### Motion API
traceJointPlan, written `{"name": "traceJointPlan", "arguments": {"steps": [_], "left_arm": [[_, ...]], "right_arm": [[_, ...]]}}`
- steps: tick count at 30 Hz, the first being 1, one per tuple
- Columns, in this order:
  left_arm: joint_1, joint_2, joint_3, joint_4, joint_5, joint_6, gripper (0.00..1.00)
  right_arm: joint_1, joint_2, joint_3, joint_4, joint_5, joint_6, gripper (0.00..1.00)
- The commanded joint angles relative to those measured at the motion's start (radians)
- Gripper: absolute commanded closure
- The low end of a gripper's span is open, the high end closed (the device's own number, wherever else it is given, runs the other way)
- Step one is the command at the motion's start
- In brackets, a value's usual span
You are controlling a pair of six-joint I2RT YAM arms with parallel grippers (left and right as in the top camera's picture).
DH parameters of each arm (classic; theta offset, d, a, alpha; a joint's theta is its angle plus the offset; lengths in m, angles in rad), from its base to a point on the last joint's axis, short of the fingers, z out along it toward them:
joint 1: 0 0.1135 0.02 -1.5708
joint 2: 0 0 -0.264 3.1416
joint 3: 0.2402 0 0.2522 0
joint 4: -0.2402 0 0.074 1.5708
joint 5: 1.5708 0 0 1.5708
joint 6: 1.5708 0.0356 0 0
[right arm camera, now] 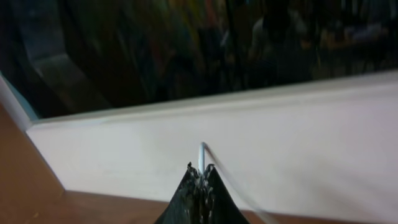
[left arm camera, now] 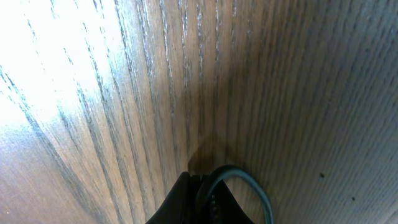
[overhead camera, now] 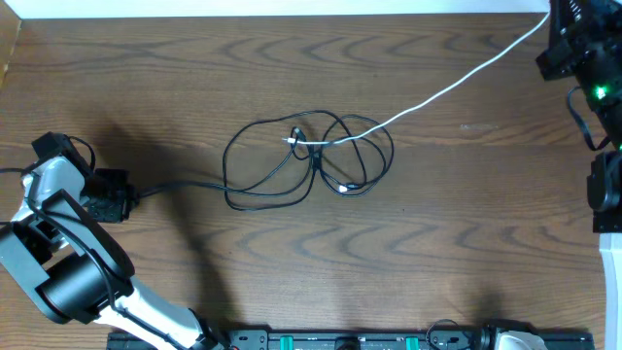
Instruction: Untangle cables
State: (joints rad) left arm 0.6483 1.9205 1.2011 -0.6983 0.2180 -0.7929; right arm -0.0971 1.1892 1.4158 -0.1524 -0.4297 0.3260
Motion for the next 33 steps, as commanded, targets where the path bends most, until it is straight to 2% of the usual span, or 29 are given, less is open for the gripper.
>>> {"name": "traceJointPlan", "arguments": {"steps": [1, 5, 13, 17, 20, 27, 29, 33], "left_arm": [[0.01, -0.005, -0.008, 0.002, -0.029, -0.016, 0.93], [0.01, -0.005, -0.008, 0.004, -0.069, -0.012, 0.93], [0.009, -0.005, -0.008, 0.005, -0.1, -0.013, 0.93], [0.009, -0.005, -0.008, 0.009, -0.105, -0.013, 0.93], [0.009, -0.003, -0.008, 0.011, -0.127, -0.013, 0.92], [0.009, 0.023, -0.008, 0.015, -0.134, -0.013, 0.93], [0.009, 0.034, -0.008, 0.019, -0.133, -0.013, 0.92], [0.008, 0.037, -0.008, 0.022, -0.101, -0.013, 0.92]], "right_arm": [[-0.006, 0.006, 0.016, -0.06, -0.015, 0.011, 0.99], [-0.014, 0.005, 0.017, -0.08, -0.007, 0.01, 0.99], [-0.123, -0.04, 0.017, 0.139, 0.008, 0.074, 0.99], [-0.155, -0.049, 0.017, 0.191, 0.062, 0.075, 0.99], [-0.166, -0.05, 0.017, 0.205, 0.172, 0.099, 0.99], [-0.167, -0.05, 0.016, 0.109, 0.514, 0.316, 0.99], [-0.167, -0.049, 0.016, 0.048, 0.533, 0.367, 0.99], [-0.167, -0.033, 0.016, -0.078, 0.441, 0.376, 0.99]]}}
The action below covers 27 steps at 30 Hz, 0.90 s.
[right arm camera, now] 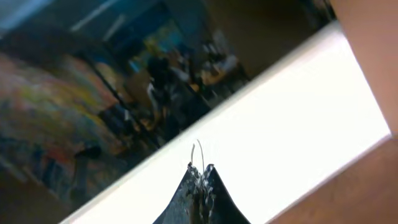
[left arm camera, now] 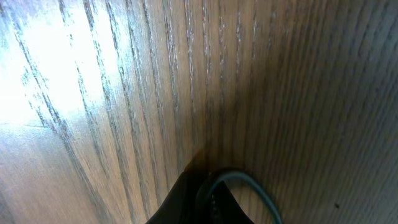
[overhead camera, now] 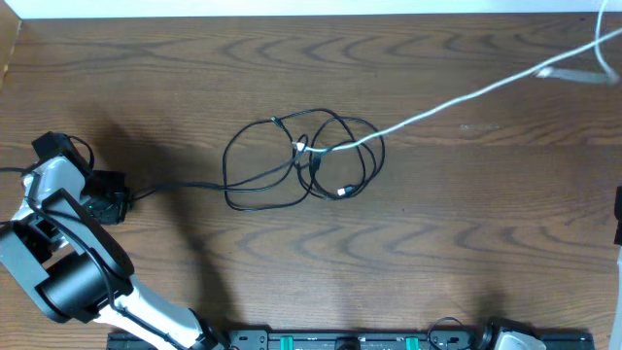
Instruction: Untangle cables
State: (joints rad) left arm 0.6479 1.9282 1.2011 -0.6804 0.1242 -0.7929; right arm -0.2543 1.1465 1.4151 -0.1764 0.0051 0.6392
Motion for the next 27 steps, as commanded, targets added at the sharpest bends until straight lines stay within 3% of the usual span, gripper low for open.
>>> {"name": "traceJointPlan", "arguments": {"steps": [1, 5, 10, 13, 15, 16, 18, 23, 25, 27], "left_arm": [[0.007, 0.029, -0.008, 0.006, 0.016, -0.012, 0.93], [0.0, 0.026, -0.005, 0.019, 0.114, 0.068, 0.93], [-0.005, 0.004, 0.013, 0.012, 0.354, 0.198, 0.92], [-0.005, -0.027, 0.016, 0.008, 0.432, 0.217, 0.84], [-0.005, -0.065, 0.016, 0.008, 0.518, 0.243, 0.52], [-0.005, -0.079, 0.016, 0.008, 0.545, 0.251, 0.44], [-0.006, -0.108, 0.016, 0.003, 0.594, 0.265, 0.36], [-0.015, -0.237, 0.016, -0.022, 0.627, 0.293, 0.27], [-0.028, -0.288, 0.017, -0.022, 0.62, 0.327, 0.03], [-0.046, -0.335, 0.018, -0.022, 0.589, 0.329, 0.03]], "right_arm": [[-0.01, 0.014, 0.017, -0.091, -0.033, 0.062, 0.99], [-0.008, 0.035, 0.017, -0.238, -0.206, 0.022, 0.99], [0.004, 0.074, 0.016, -0.446, -0.389, -0.094, 0.99], [0.028, 0.104, 0.01, -0.529, -0.447, -0.149, 0.99], [0.066, 0.139, 0.006, -0.589, -0.469, -0.21, 0.99], [0.079, 0.15, 0.006, -0.605, -0.468, -0.226, 0.99], [0.107, 0.173, 0.006, -0.633, -0.468, -0.265, 0.99], [0.176, 0.227, 0.006, -0.693, -0.468, -0.336, 0.99], [0.199, 0.241, 0.006, -0.713, -0.468, -0.38, 0.99], [0.214, 0.25, 0.006, -0.718, -0.468, -0.39, 0.99]]}}
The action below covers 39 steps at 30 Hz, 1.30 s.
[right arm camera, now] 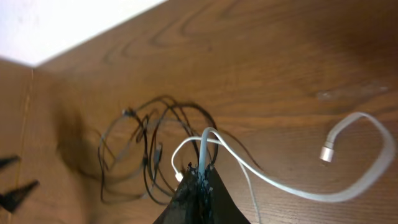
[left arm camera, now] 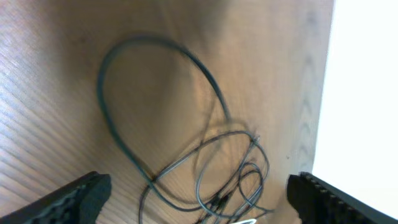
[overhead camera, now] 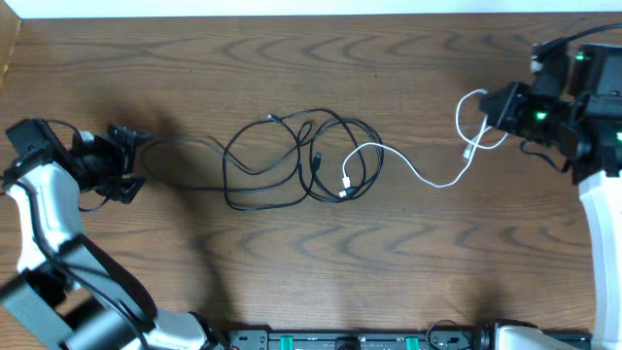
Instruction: Untangle cables
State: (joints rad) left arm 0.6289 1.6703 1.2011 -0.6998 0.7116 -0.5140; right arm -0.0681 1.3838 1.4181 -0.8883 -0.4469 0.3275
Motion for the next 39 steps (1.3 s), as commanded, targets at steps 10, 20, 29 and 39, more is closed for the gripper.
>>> {"name": "traceJointPlan", "arguments": {"steps": [10, 20, 29, 39], "left_arm": [[-0.335, -0.176, 0.014, -0.014, -0.072, 0.033, 0.79], [-0.704, -0.101, 0.01, -0.005, -0.389, 0.016, 0.93], [-0.935, -0.018, 0.01, 0.109, -0.522, 0.01, 0.92], [-1.013, 0.122, 0.01, 0.31, -0.522, -0.026, 0.45]], "right_arm": [[0.08, 0.034, 0.002, 0.002, -0.016, -0.093, 0.99], [0.096, 0.037, 0.001, -0.01, -0.016, -0.097, 0.99], [0.111, 0.037, -0.014, -0.051, -0.015, -0.127, 0.99], [0.122, 0.037, -0.022, -0.063, -0.015, -0.154, 0.99]]}}
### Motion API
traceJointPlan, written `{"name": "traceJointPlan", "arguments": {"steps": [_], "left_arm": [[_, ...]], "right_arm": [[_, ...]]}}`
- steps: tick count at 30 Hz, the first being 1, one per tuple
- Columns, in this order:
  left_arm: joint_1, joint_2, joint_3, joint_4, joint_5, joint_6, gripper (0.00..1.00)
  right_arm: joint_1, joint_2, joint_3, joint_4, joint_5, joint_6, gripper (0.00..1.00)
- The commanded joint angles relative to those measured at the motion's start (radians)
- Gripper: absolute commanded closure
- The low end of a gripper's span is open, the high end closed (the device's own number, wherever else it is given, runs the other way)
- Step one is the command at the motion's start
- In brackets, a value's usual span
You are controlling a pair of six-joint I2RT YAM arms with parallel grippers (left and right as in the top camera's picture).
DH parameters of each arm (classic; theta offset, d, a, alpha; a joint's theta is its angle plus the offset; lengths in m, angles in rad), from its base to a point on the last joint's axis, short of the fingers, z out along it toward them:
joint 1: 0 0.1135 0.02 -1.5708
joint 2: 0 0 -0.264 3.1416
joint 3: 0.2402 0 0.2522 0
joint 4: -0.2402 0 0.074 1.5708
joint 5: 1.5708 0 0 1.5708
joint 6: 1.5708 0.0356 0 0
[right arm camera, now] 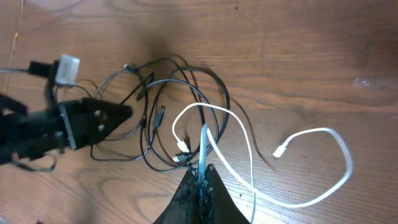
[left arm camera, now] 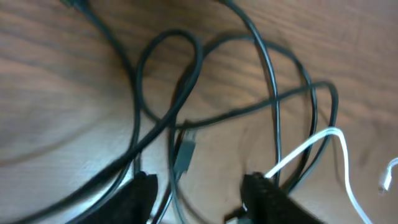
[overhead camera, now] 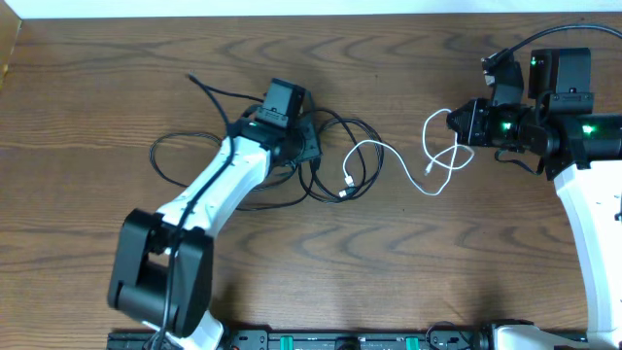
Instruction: Untangle cables
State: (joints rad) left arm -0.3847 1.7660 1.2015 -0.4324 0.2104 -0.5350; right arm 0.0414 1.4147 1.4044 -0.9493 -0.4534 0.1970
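Observation:
A black cable (overhead camera: 154,156) lies in tangled loops at the table's middle, seen close up in the left wrist view (left arm camera: 272,74). A white cable (overhead camera: 374,144) runs from that tangle rightward in slack curves, and one white plug (right arm camera: 279,151) lies free on the wood. My left gripper (overhead camera: 303,146) hovers over the tangle, open, its dark fingers (left arm camera: 142,194) astride black strands with nothing clamped (left arm camera: 199,194). Right of the tangle, my right gripper (overhead camera: 465,124) is shut on the white cable (right arm camera: 202,173).
The wooden table (overhead camera: 437,282) has a white border along its far edge. A dark rail with green marks (overhead camera: 340,340) runs along the near edge. The black cable's free end (overhead camera: 192,78) points toward the far left.
My left gripper was open at the table's far left; now it is open over the black tangle. My right gripper shifted slightly left, still shut on the white cable, which lies slacker.
First my left gripper was shut on the black cable at the far left while the right held the white cable taut at the far right corner. Then the right was out of the overhead view, cable still taut. Later the left was open, the right back with slack.

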Motion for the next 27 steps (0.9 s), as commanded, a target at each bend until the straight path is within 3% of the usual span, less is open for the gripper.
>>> {"name": "traceJointPlan", "arguments": {"steps": [1, 4, 8, 12, 20, 24, 27], "left_arm": [[0.001, 0.031, 0.01, 0.057, -0.021, -0.005, 0.42], [0.001, 0.039, 0.01, 0.115, -0.026, 0.0, 0.36], [0.001, 0.039, 0.01, 0.199, -0.045, 0.062, 0.36], [-0.001, 0.039, 0.008, 0.195, -0.043, 0.051, 0.36], [-0.005, 0.045, -0.006, 0.184, -0.043, -0.29, 0.36], [-0.006, 0.045, -0.006, 0.19, -0.026, -0.456, 0.28], [-0.017, 0.045, -0.006, 0.188, 0.076, -0.521, 0.21]], "right_arm": [[0.013, 0.006, -0.008, -0.004, -0.009, -0.023, 0.99], [0.013, 0.006, -0.008, -0.01, -0.008, -0.024, 0.99], [0.013, 0.006, -0.008, -0.013, 0.006, -0.028, 0.99], [0.013, 0.006, -0.008, -0.017, 0.006, -0.027, 0.99], [0.013, 0.006, -0.008, -0.021, 0.006, -0.027, 0.99], [0.013, 0.006, -0.008, -0.026, 0.006, -0.028, 0.99], [0.013, 0.006, -0.008, -0.031, 0.007, -0.031, 0.99]]}}
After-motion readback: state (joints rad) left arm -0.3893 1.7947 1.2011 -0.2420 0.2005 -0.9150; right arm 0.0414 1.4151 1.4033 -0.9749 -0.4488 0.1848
